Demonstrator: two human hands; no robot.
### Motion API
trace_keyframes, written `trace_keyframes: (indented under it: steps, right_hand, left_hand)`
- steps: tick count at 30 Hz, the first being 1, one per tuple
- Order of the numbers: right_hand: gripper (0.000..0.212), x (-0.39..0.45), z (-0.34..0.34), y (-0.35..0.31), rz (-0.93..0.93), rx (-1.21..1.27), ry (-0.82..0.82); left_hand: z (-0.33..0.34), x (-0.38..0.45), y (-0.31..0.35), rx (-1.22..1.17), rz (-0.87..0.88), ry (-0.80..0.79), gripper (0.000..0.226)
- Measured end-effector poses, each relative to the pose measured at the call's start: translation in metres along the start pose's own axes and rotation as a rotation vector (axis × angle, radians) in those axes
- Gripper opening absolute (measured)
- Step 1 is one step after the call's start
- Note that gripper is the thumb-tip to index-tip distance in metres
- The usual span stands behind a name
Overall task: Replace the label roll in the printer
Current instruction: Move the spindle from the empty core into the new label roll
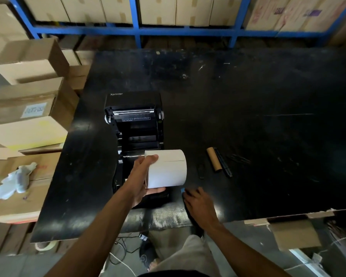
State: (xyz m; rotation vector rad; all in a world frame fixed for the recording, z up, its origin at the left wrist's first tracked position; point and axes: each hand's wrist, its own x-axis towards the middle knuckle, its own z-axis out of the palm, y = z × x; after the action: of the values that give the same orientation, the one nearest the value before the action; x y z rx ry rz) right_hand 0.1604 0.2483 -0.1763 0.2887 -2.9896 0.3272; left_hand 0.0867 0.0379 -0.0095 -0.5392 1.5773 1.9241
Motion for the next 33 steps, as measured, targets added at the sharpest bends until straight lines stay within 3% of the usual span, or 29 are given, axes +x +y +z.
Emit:
trace_keyframes:
  steps: [11, 15, 17, 20, 21, 25, 29, 33]
  right_hand:
    - [0.06, -0.034, 0.001, -0.003, -0.03, -0.126, -0.159]
    - [0.057, -0.043, -0.008, 0.004, -0.045, -0.094, -0.256]
    - [0.056, -0.038, -0.016, 0.009, -0.068, -0.019, -0.242]
    - [0.075, -0.019, -0.03, 0.019, 0.068, 0.337, -0.24]
    - [0.075, -0.012, -0.033, 0.023, 0.131, 0.443, -0.21]
    - [0.032, 0.017, -0.055, 0.048, 0.288, 0.595, -0.054]
    - [0.031, 0.041, -0.075, 0.085, 0.415, 0.532, 0.044]
    - [0.034, 0.057, -0.085, 0.126, 0.567, 0.442, 0.006]
  left_hand:
    - [0.001, -0.005, 0.0, 0.019, 0.013, -0.013, 0.052]
    - [0.003, -0.008, -0.003, 0.024, 0.018, -0.017, 0.052]
    - [0.005, -0.008, -0.002, 0.019, 0.015, -0.024, 0.052]
    - [0.011, -0.006, -0.002, 0.017, 0.018, -0.042, 0.054]
    - [0.013, -0.005, -0.002, 0.018, 0.016, -0.042, 0.055]
    - [0.025, 0.004, 0.0, -0.009, 0.016, -0.019, 0.059]
    - [0.038, 0.017, 0.003, 0.003, 0.025, -0.027, 0.073]
    - [0.053, 0.031, 0.004, -0.023, 0.027, -0.031, 0.084]
